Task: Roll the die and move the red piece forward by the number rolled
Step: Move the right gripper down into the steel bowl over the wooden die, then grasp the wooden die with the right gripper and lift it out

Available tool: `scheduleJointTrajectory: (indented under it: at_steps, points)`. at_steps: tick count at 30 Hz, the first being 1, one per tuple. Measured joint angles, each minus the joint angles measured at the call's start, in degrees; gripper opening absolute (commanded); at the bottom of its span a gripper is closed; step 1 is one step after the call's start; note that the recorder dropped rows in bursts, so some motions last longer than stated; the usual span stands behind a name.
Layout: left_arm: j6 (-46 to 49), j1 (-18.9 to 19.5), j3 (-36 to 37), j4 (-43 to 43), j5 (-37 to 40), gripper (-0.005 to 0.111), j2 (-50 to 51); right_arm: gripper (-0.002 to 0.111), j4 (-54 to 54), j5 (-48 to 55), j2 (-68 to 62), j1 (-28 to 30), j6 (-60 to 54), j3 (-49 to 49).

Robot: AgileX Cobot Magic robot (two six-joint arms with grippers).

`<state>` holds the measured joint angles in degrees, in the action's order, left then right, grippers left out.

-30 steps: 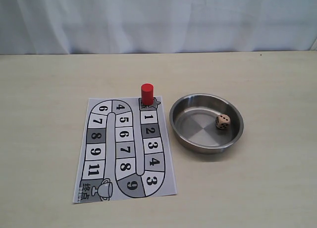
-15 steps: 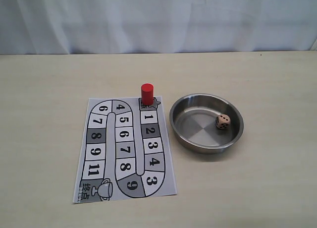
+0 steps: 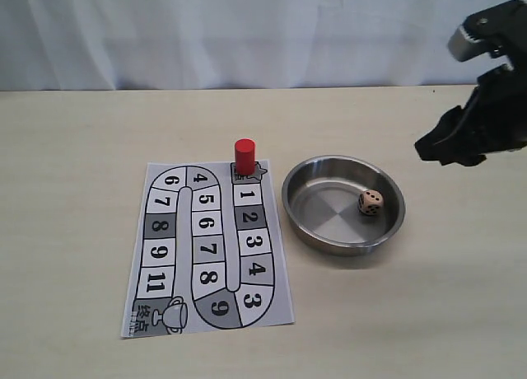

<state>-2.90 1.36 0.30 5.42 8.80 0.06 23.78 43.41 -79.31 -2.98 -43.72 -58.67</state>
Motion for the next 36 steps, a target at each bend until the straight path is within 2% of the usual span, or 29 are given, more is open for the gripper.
scheduleJointTrajectory:
  at_steps: [5,10,23,36]
  points:
    - [0.00,0.00,0.00,0.00,0.00,0.000,0.00,0.053,-7.18,0.50,-6.60,-5.77,-0.21,-4.75]
    - [0.00,0.00,0.00,0.00,0.00,0.000,0.00,0.053,-9.06,2.85,-13.79,-8.05,0.93,-9.41]
    - [0.00,0.00,0.00,0.00,0.00,0.000,0.00,0.053,-9.92,9.80,-28.92,-8.48,-4.55,-20.85]
    - [0.00,0.00,0.00,0.00,0.00,0.000,0.00,0.053,-10.52,6.10,-35.85,-8.48,-18.12,-22.01]
